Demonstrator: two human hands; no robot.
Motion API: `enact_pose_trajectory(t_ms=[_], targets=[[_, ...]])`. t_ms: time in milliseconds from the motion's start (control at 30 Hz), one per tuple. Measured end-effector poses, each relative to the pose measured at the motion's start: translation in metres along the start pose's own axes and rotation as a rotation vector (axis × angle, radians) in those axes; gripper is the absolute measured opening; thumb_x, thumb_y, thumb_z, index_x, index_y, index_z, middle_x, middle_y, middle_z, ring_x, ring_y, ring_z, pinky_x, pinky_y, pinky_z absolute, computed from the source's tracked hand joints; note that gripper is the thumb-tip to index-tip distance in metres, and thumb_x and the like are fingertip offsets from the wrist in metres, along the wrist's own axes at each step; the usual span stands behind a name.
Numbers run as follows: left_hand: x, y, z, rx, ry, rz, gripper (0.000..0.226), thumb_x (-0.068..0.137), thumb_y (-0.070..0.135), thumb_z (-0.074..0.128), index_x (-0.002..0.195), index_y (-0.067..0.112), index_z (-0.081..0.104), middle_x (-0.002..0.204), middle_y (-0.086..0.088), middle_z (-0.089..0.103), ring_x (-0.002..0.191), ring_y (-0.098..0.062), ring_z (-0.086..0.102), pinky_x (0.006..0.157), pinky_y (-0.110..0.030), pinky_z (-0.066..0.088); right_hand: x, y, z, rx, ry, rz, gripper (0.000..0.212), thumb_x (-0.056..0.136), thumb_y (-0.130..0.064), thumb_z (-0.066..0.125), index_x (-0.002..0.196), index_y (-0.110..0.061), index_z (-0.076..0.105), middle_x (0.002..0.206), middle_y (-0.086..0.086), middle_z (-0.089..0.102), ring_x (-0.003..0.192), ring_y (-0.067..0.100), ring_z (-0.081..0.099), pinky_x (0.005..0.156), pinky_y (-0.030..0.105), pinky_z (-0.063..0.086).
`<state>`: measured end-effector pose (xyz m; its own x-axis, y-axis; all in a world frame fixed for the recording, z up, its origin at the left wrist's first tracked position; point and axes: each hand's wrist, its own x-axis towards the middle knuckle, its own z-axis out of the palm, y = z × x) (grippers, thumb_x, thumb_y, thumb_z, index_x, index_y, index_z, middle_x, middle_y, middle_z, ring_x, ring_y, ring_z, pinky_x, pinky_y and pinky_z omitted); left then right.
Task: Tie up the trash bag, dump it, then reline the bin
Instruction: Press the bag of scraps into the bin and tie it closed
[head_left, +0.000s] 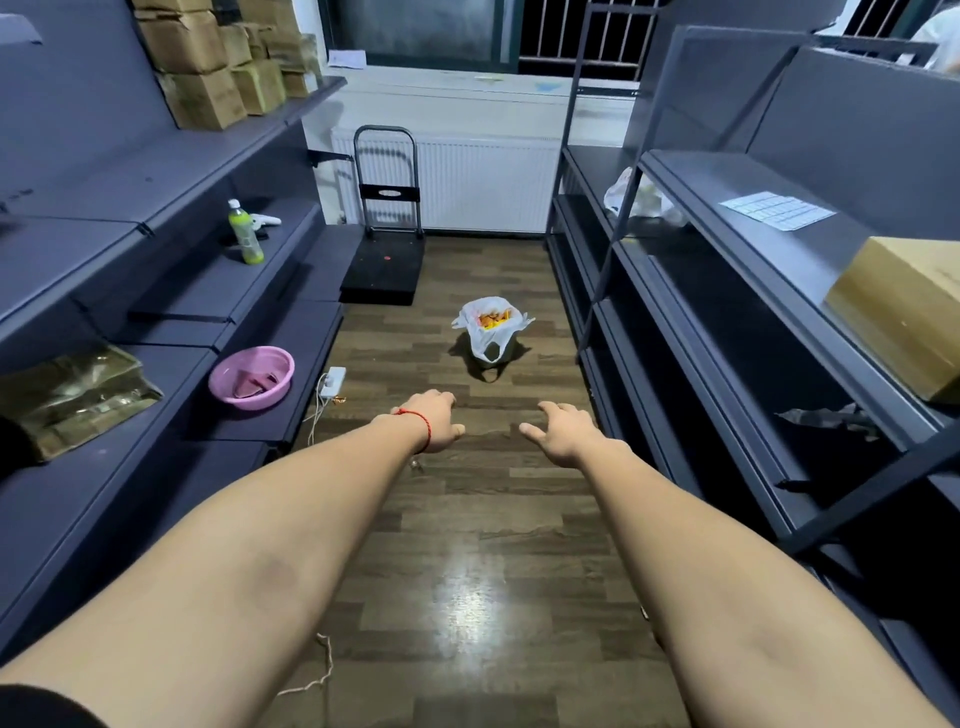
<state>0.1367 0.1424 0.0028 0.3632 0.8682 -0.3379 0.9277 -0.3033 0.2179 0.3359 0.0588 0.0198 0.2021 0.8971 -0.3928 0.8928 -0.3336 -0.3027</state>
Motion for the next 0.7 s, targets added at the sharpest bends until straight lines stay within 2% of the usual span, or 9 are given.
enact_pose_trajectory(t_ms=[167,367,700], targets=[[0.040,0.008,-0.015,0.013,0.015,0.000,0.059,0.089,0.046,0.054,0.138,0.014,0.043,0.141,-0.010,0.045,0.130,-0.032,0.043,0.106,-0.049,0.039,0.034,0.001,-0.016,0.018,-0.014,-0.002,0.068,0.097,-0.056,0.038,0.154,-0.020,0.023,0.159,0.009,0.022,0.146,0.031,0.019,0.116,0.049,0.023],[0.105,0.007,-0.030,0.060,0.005,0.037,0.058,0.090,0.046,0.052,0.138,0.015,0.042,0.142,-0.009,0.045,0.133,-0.030,0.036,0.107,-0.050,0.037,0.093,-0.002,-0.027,0.057,-0.019,0.012,0.069,0.097,-0.055,0.040,0.153,-0.017,0.023,0.159,0.008,0.025,0.144,0.031,0.026,0.116,0.049,0.026],[0.231,-0.032,-0.082,0.067,-0.031,0.062,0.060,0.090,0.047,0.052,0.139,0.013,0.041,0.141,-0.013,0.046,0.131,-0.033,0.039,0.107,-0.048,0.038,0.219,-0.045,-0.066,0.071,0.012,0.062,0.069,0.096,-0.057,0.041,0.152,-0.018,0.026,0.157,0.010,0.028,0.143,0.034,0.028,0.115,0.049,0.028]])
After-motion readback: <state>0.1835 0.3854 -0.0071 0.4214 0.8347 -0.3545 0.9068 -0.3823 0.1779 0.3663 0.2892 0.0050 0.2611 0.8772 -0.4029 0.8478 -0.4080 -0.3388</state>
